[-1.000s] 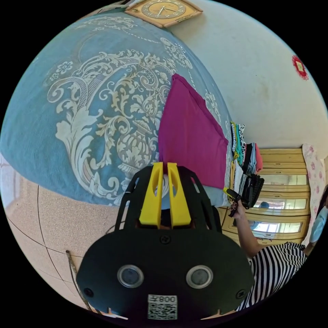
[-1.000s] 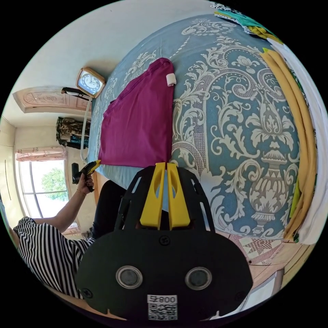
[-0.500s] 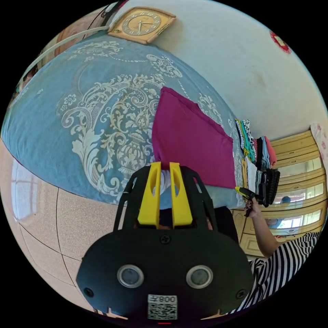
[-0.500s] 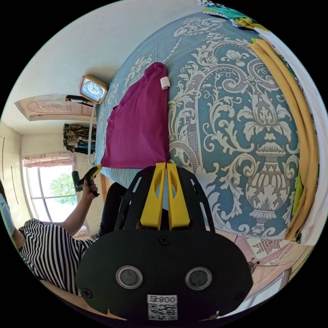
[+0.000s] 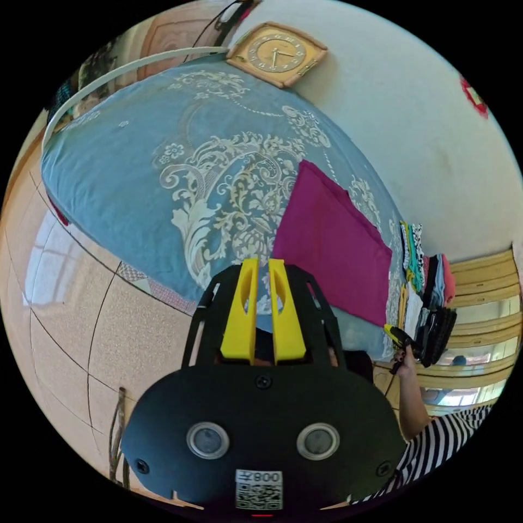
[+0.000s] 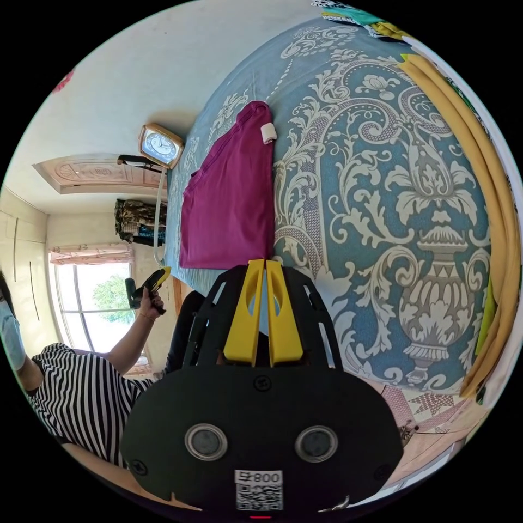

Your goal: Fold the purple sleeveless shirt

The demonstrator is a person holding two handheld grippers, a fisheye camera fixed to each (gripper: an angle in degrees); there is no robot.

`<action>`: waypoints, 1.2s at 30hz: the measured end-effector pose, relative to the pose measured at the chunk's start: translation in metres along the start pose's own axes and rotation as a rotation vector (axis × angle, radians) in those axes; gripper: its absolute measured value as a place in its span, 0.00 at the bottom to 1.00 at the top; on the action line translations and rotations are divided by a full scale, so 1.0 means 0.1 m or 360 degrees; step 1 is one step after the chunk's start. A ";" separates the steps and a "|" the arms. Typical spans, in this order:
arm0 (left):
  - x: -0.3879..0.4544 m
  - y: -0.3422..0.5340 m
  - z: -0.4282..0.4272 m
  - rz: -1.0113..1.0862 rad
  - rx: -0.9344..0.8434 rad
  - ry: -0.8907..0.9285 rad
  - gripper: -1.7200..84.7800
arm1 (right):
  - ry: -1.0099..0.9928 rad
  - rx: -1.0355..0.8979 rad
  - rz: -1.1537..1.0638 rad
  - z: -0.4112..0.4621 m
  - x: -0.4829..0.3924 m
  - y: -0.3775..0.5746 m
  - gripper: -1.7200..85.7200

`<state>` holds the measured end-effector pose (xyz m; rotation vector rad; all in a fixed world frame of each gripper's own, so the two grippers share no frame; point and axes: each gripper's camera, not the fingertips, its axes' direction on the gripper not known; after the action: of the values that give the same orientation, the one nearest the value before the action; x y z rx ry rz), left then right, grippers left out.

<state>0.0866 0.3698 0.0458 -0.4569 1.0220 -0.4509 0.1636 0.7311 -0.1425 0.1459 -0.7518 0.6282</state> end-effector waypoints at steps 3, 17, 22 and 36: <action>0.51 0.10 0.38 0.0354 -0.0137 0.0090 0.08 | -0.0040 0.0015 -0.0003 -0.09 0.01 0.00 0.02; 3.21 1.31 2.43 0.2005 -0.0374 0.0040 0.13 | -0.0270 0.0119 -0.0211 -0.52 -0.33 -0.26 0.02; 3.24 1.42 2.82 0.1981 -0.0354 -0.0099 0.06 | -0.0274 0.0067 -0.0289 -0.46 -0.44 -0.49 0.02; 2.51 0.82 2.93 0.1153 -0.0355 0.0432 0.04 | -0.0449 0.0248 0.0103 -0.36 0.42 -1.65 0.11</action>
<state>0.4689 0.3415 -0.0449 -0.1960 1.4222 0.2607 0.3041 0.6303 -0.1246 0.3604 -0.9824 0.7368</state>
